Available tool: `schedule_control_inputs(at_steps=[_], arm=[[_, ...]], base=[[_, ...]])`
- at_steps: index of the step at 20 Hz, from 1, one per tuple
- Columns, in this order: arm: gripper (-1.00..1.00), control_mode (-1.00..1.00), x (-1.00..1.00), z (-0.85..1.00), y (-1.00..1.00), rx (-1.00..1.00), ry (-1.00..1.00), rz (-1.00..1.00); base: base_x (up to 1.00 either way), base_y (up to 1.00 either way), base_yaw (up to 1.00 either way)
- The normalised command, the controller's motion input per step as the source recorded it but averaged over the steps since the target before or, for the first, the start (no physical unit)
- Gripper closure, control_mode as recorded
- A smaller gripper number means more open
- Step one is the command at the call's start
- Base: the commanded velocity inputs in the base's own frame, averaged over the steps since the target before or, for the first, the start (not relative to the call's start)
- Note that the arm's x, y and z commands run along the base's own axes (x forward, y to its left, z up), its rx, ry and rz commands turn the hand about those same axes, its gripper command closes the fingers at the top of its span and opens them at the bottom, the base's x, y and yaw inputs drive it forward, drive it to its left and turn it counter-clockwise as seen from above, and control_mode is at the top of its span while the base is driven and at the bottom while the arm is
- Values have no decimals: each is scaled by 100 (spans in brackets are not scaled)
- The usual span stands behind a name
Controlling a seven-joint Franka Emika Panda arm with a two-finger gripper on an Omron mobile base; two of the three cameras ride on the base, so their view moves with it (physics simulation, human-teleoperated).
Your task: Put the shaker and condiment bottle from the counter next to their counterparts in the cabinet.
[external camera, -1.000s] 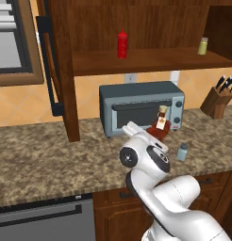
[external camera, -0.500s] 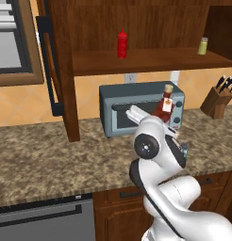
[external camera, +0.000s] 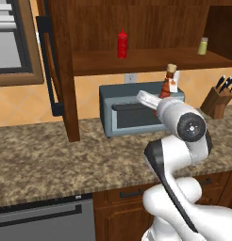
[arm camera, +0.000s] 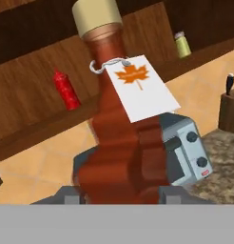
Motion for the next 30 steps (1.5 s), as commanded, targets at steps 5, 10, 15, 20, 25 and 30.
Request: schedule_control_inputs(at_steps=[5, 10, 15, 20, 25, 30], arm=[[100, -100, -6, 74, 0, 0, -2, 25], [100, -100, -23, 67, -5, 0, 0, 18], [100, -100, 5, 31, 0, 0, 0, 13], [100, -100, 28, 3, 1, -1, -4, 1], [100, -100, 9, -1, 3, -1, -32, 0], [100, -100, 56, 2, 1, 0, -2, 4]], base=[[0, 0, 0], [0, 0, 0], [0, 0, 0], [0, 0, 0], [0, 0, 0], [0, 0, 0]])
